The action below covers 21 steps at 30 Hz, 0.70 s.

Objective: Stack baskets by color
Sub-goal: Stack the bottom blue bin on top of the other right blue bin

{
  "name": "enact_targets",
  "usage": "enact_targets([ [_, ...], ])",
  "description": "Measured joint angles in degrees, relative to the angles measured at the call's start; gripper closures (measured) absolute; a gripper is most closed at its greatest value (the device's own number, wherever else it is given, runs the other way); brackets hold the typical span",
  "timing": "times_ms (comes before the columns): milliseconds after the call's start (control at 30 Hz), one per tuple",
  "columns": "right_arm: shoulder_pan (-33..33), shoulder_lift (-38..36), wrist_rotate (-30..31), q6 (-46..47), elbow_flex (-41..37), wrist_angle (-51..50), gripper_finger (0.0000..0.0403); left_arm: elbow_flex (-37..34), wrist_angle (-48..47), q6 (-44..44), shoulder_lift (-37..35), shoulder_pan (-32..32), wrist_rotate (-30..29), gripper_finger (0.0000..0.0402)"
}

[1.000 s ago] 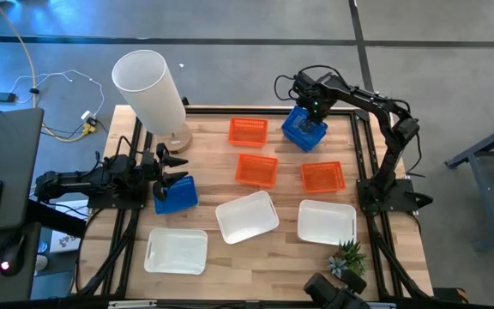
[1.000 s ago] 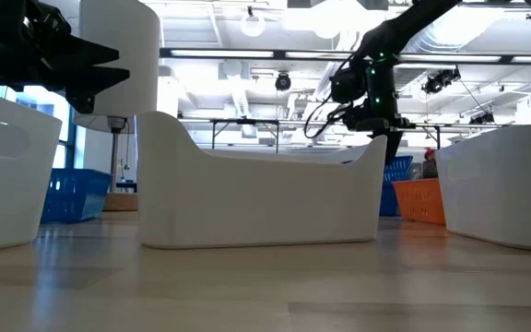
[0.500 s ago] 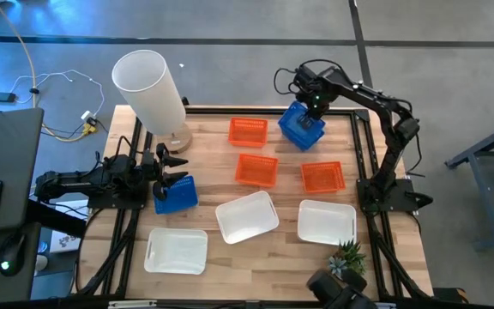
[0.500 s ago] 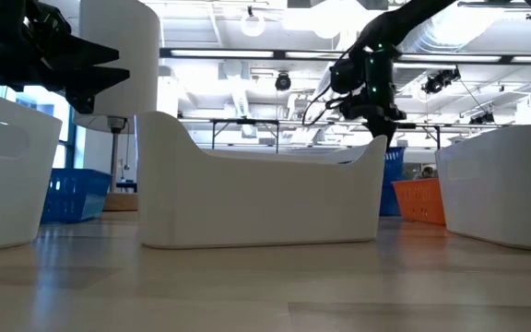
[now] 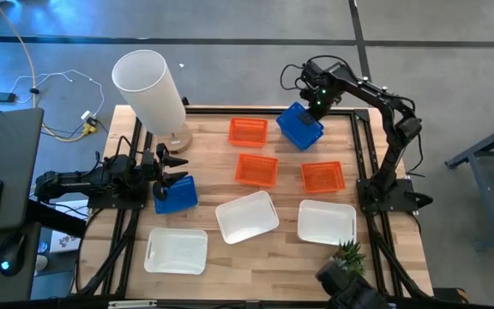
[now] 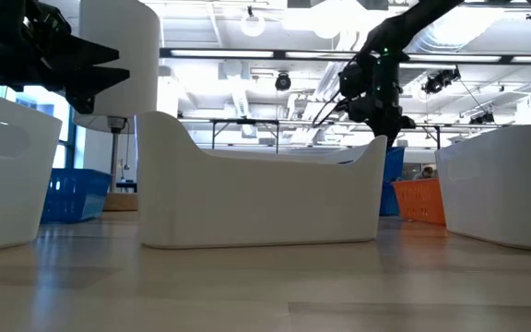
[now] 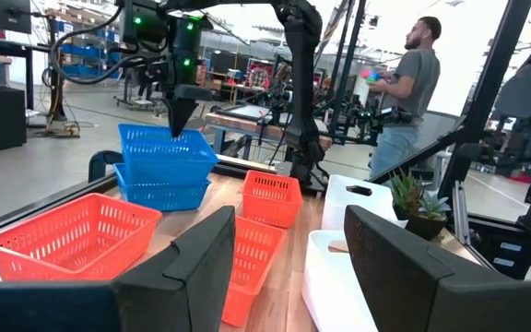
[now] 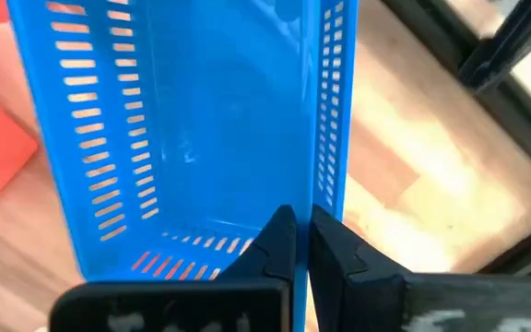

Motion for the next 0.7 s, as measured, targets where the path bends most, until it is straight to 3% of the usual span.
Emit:
enact_targets([
  [700,-3.33,-0.02,-4.64,1.29,-1.40,0.65,0.0403,0.01,0.00,-1.29,0.00,0.00,0.02,0.0206],
])
